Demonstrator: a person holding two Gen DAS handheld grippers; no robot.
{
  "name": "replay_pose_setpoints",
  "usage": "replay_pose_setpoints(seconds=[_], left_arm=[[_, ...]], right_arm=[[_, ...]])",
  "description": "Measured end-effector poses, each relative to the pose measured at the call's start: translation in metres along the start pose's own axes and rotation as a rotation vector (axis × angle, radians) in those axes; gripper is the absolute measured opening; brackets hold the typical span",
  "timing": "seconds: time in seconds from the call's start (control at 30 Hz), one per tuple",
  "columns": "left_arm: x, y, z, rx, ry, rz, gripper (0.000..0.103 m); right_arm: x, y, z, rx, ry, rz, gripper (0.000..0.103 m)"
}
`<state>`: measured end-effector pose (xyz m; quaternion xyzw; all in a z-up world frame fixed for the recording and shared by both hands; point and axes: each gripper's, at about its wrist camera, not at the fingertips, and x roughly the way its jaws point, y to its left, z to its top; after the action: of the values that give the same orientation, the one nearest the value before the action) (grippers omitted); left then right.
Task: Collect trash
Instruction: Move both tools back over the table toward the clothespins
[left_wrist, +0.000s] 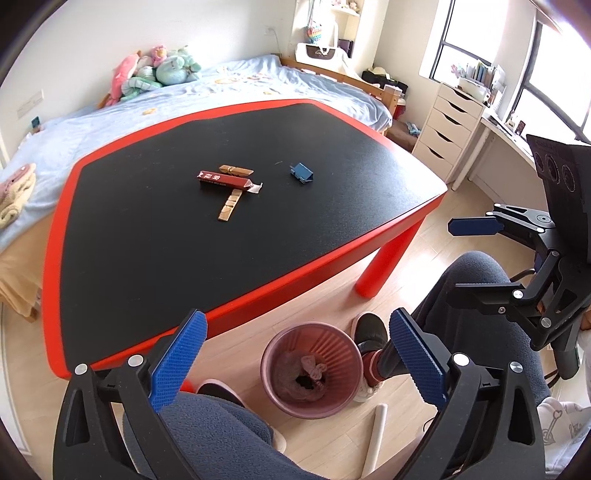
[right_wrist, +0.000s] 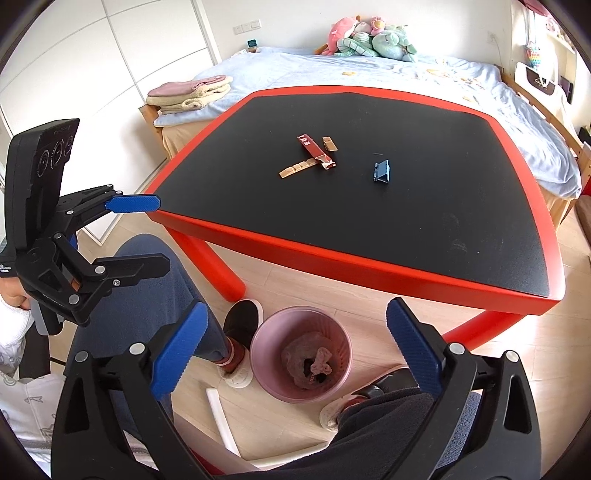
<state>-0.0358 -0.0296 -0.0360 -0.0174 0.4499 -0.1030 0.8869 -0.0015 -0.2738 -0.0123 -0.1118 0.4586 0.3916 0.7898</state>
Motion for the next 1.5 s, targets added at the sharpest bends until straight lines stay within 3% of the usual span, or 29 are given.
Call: replay_pose_setpoints(seconds=[0.7,1.1,1.5], left_arm=[[0.003,0.009,0.014,-0.019,-0.006,0.013,0.095],[0.016,0.027,0.050,0.001,-0.019,0.029,0.095],[0.061,0.053,0.084,0.022,0.035,0.019,0.095]], right_arm=[[0.003,-0.011,0.012,0.056,0.014,-0.018,0.098],[0.014,-0.038,0.066,0.077,0.008,-0.088,0.100],[0.055,-0.073,0.123,0.080,0.024,-0.136,0.100]])
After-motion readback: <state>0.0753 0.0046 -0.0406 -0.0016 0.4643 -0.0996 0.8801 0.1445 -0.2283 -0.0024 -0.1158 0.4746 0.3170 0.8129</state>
